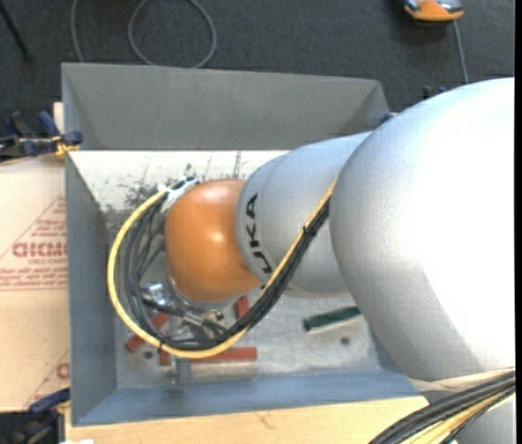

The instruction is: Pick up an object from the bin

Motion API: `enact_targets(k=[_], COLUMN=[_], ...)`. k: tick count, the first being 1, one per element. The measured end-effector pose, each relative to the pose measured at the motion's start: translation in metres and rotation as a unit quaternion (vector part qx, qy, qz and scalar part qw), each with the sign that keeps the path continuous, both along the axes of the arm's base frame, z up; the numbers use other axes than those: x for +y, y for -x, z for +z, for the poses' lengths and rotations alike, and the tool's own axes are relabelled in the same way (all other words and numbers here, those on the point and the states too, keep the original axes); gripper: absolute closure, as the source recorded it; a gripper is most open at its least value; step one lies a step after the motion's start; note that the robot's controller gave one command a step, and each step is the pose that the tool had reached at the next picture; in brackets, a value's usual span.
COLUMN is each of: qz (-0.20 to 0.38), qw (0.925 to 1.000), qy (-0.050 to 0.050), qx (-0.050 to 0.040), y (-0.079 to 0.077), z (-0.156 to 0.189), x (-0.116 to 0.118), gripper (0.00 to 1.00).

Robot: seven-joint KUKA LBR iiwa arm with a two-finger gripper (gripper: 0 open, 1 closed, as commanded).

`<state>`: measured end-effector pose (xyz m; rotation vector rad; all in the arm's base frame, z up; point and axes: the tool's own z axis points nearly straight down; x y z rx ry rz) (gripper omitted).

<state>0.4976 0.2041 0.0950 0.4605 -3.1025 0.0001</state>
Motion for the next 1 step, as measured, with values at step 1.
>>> enact_targets(k=[1], qz=[-0.035], qw=[0.9994], qy=[-0.001], qx=[-0.0034], y=[-0.0376], z=[-0.025], x=[-0.0003], gripper=[0.0])
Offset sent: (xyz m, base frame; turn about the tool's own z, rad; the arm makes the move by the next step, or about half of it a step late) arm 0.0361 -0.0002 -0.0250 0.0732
